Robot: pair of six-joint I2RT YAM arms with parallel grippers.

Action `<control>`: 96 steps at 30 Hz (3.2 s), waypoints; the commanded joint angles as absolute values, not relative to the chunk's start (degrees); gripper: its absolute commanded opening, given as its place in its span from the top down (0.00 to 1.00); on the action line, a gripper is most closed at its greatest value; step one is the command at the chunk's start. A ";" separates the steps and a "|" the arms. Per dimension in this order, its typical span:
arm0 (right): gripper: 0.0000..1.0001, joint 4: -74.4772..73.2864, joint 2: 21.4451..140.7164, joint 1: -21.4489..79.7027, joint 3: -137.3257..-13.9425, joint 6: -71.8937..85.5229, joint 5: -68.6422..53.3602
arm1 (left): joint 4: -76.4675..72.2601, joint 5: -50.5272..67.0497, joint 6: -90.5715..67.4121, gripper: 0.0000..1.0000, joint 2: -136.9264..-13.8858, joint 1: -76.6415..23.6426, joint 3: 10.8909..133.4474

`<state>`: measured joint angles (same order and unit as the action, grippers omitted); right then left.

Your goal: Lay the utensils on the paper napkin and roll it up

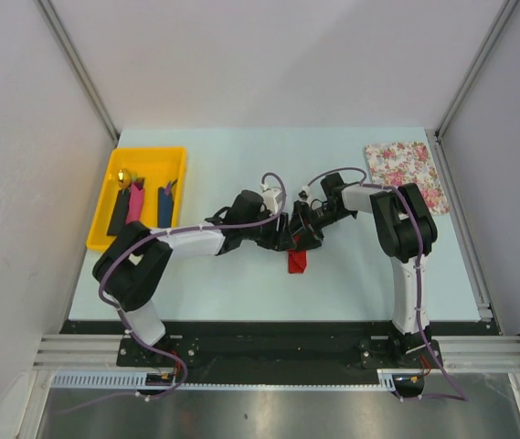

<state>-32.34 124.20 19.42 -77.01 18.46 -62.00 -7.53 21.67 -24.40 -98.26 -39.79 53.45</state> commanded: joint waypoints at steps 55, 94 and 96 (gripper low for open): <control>0.35 -30.50 128.32 18.63 -74.88 15.64 -55.46 | -34.98 41.83 -48.25 0.73 -99.32 -25.84 39.29; 0.36 -29.62 128.41 18.63 -75.85 17.14 -56.69 | -29.33 35.50 -51.24 0.94 -113.82 -27.51 43.51; 0.36 -29.36 128.76 18.54 -75.85 17.49 -56.86 | -34.16 37.78 -52.55 0.94 -113.56 -27.16 42.10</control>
